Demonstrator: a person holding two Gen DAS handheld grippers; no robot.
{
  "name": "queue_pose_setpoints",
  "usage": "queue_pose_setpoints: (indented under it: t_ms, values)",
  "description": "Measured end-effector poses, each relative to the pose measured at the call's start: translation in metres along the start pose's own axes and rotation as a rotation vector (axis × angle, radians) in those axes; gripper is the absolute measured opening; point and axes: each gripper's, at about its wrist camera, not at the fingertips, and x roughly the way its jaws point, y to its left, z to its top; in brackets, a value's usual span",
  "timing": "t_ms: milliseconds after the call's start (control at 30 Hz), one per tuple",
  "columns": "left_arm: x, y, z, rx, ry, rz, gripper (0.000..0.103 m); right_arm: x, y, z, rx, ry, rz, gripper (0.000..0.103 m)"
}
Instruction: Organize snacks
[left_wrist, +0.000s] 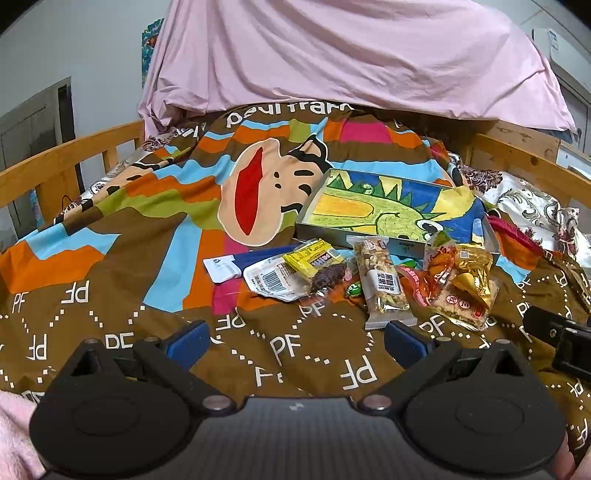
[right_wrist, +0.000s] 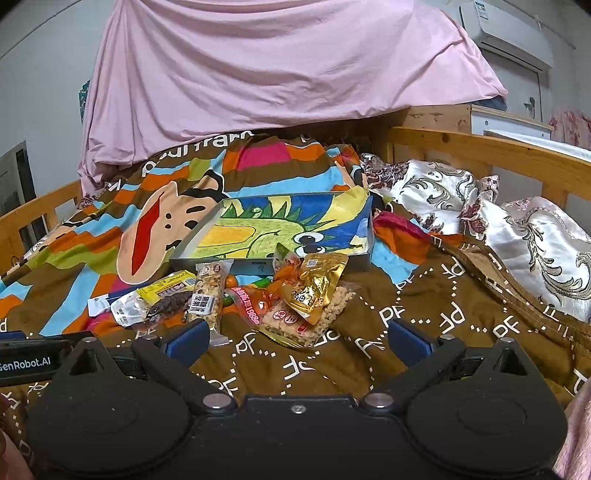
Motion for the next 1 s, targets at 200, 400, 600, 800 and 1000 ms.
queue_pose_setpoints:
  t_ms: [200, 400, 600, 800, 1000]
  values:
    - [-0.0003, -0.0008, 0.0002, 0.0, 0.001, -0.001, 0.103, -0.0001, 0.0001, 0.0002, 0.0, 0.001, -0.005, 0.102]
    - [-0.0002, -0.0008, 0.0001, 0.001, 0.001, 0.0, 0.103, -0.0006, 0.0, 0.0003, 0.002, 0.0, -0.003, 0.102]
    - [-0.0001, -0.0012, -0.0003, 0.0, 0.001, -0.001, 0.103, -0.0003, -0.0001, 0.0004, 0.001, 0.001, -0.004, 0.102]
    - [-0.0001, -0.0015, -0.0009, 0.001, 0.001, -0.002, 0.103, -0.0002, 0.0002, 0.0003, 0.0, 0.0, -0.004, 0.102]
    - [0.0001, -0.0022, -0.0014, 0.001, 0.002, -0.001, 0.103, -0.001, -0.0008, 0.0006, -0.006, -0.002, -0.003, 0.102]
